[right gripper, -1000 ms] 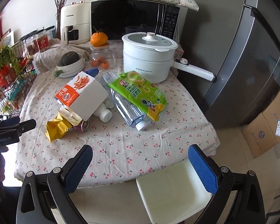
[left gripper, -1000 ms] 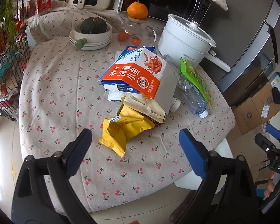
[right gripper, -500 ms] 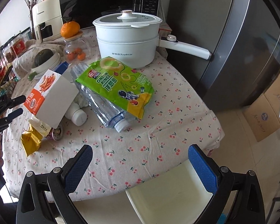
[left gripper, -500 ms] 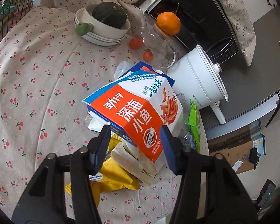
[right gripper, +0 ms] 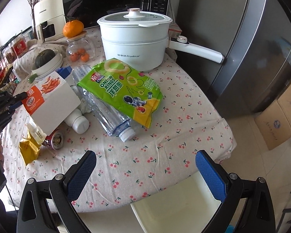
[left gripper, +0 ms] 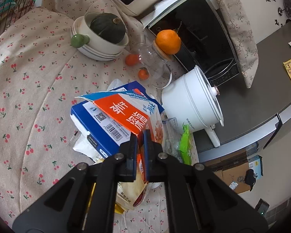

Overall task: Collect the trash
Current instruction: 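Grasp the orange-white snack box with left tool while right tool grasps green onion-rings bag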

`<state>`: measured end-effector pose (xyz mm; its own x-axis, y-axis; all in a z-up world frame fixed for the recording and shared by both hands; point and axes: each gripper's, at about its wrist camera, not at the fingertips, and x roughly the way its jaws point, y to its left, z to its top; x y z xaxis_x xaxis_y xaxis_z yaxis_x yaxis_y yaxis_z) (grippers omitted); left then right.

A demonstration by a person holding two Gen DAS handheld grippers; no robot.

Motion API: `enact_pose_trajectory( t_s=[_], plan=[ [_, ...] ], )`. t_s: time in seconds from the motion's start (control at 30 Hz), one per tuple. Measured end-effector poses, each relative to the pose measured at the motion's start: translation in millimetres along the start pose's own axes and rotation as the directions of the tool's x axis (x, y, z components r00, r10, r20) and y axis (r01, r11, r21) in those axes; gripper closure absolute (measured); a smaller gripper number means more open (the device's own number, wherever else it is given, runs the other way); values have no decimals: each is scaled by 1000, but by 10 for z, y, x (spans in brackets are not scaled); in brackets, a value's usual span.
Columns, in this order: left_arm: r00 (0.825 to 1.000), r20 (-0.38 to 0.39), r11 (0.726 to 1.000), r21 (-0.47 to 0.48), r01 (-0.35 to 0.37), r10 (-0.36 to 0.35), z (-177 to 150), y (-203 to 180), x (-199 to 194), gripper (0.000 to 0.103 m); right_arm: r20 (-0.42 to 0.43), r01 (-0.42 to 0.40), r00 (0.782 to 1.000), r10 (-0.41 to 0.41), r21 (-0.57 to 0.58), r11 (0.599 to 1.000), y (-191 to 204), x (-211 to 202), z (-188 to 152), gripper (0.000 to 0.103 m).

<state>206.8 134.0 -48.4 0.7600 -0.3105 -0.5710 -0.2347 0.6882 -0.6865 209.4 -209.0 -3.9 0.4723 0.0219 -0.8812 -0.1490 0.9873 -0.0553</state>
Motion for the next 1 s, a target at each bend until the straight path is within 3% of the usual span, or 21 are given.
enact_pose_trajectory(
  t_s=[0.23,0.3,0.37,0.47,0.63,0.87,1.0],
  plan=[
    [1000,20,971,239,-10,5,-139,-488,-439,102,-18,-72,997,72,13,997,45,290,211,2],
    [1000,23,956,293,-18,11,-190,-550,-554,102,-36,-111,993,113,31,993,123,406,276,9],
    [999,30,943,332,-28,20,-231,-592,-665,102,-55,-151,987,153,31,988,230,541,354,25],
    [999,43,924,380,-38,24,-274,-613,-805,102,-45,-152,987,151,-14,988,408,706,470,33],
    [997,74,896,440,-57,27,-319,-613,-951,102,5,-147,989,148,-86,985,659,934,625,33],
    [995,90,885,458,-80,44,-316,-567,-937,102,56,-127,989,136,-138,982,813,1182,759,34],
    [994,100,883,463,-82,40,-326,-528,-962,102,67,-210,974,215,-70,975,742,1210,789,57]
  ],
)
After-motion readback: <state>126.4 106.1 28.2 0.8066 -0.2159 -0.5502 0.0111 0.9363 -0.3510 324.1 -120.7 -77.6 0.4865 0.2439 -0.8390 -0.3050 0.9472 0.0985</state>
